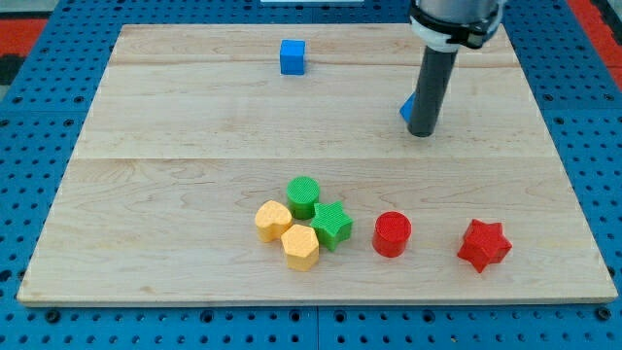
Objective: Put the blue triangle at the right of the blue cube
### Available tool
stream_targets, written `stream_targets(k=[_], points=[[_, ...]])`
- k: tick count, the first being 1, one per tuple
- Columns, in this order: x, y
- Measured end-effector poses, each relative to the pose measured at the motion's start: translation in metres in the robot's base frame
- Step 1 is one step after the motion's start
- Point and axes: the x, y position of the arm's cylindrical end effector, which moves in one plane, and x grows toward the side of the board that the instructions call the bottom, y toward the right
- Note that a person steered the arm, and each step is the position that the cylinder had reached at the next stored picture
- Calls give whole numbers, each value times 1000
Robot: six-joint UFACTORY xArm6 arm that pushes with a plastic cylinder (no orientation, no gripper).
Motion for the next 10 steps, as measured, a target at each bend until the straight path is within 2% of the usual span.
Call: stream_targets(k=[1, 4, 5, 7, 8, 10], points=[[-6, 24], [-126, -76], [-135, -55], [-191, -79], [-179, -99], [-178, -21]])
